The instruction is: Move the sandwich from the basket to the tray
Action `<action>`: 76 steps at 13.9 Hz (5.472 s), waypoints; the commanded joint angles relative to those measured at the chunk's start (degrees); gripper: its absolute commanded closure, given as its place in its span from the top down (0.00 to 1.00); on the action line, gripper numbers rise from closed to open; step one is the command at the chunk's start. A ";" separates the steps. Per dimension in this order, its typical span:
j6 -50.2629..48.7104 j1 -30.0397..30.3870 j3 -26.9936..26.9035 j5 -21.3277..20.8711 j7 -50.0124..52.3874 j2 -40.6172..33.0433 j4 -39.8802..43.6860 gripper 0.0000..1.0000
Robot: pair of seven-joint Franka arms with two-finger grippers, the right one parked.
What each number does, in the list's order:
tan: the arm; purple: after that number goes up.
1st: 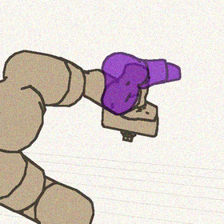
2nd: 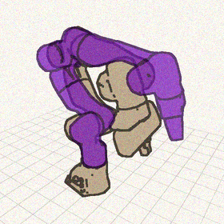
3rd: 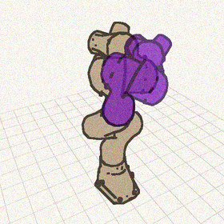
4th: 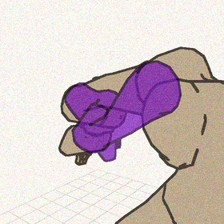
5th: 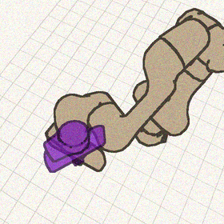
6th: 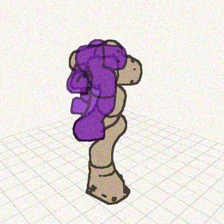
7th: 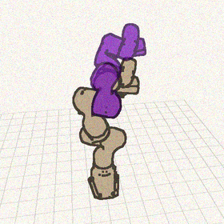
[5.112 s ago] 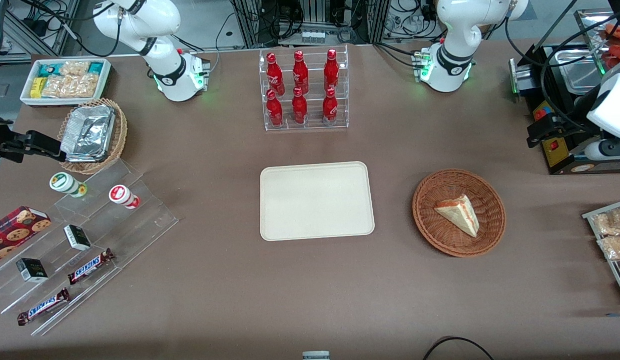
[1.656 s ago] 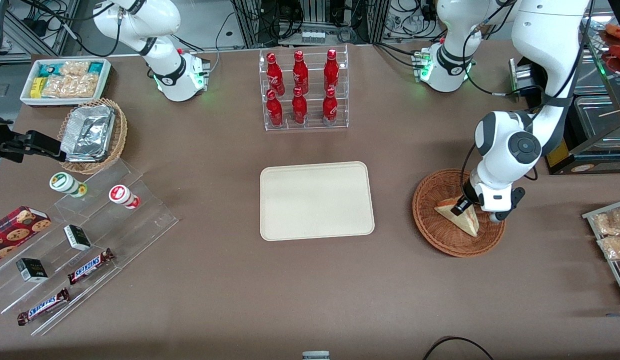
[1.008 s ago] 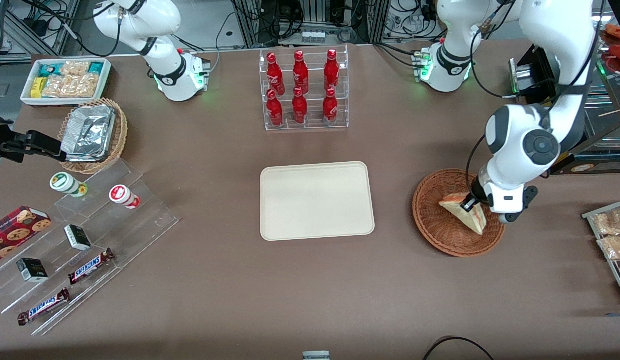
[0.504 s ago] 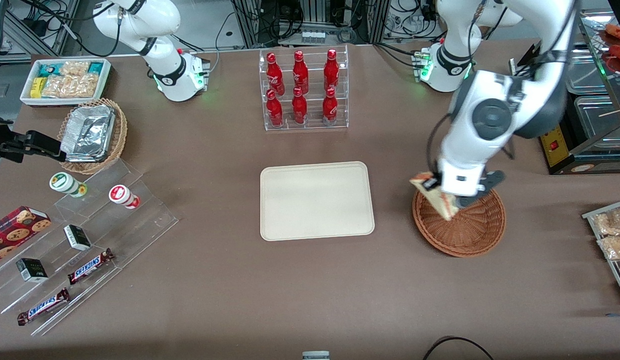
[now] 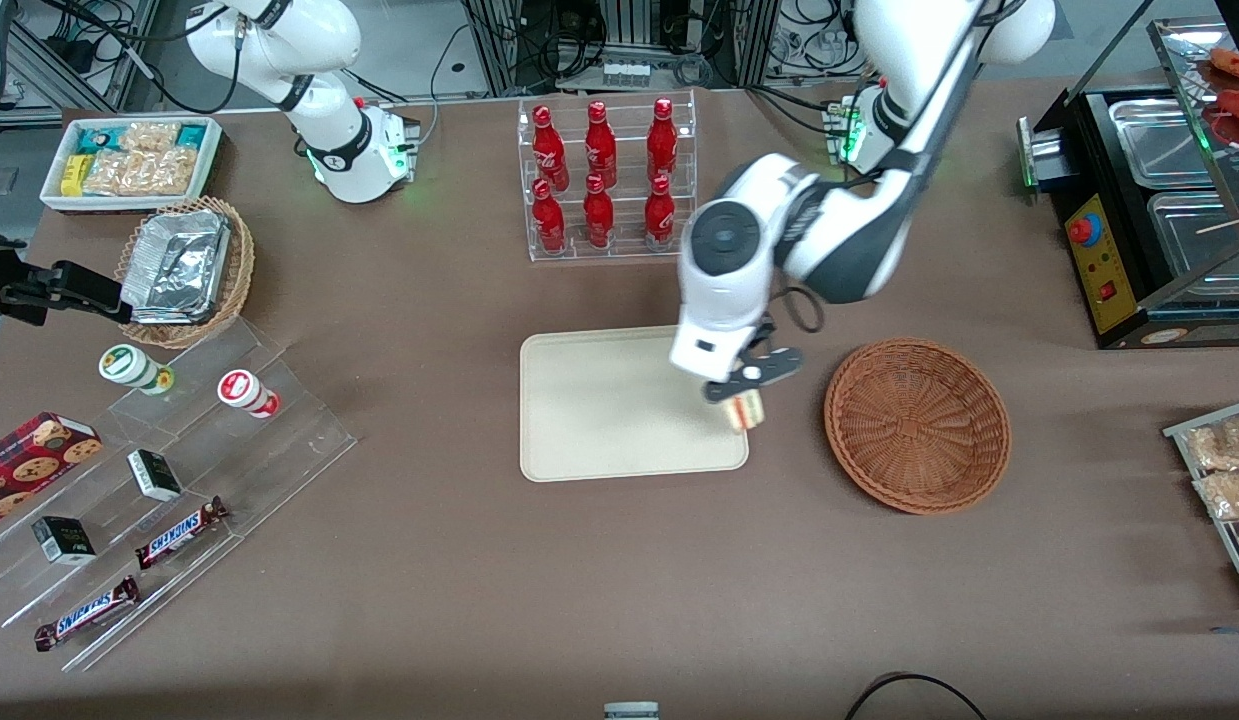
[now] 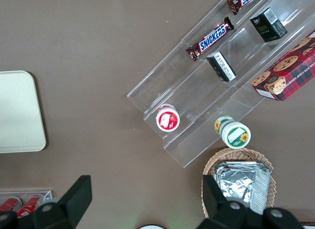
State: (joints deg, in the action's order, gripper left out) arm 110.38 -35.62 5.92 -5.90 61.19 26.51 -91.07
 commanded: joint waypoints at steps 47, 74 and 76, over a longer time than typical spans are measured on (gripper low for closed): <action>-16.68 28.39 -1.62 5.02 -44.99 -30.28 -6.58 1.00; -28.56 38.25 -1.97 5.55 -58.65 -23.79 10.47 1.00; -28.56 38.16 -1.88 5.55 -58.73 -23.52 10.30 1.00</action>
State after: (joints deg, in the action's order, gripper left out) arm 83.20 2.09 3.55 -0.32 3.18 2.58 -81.85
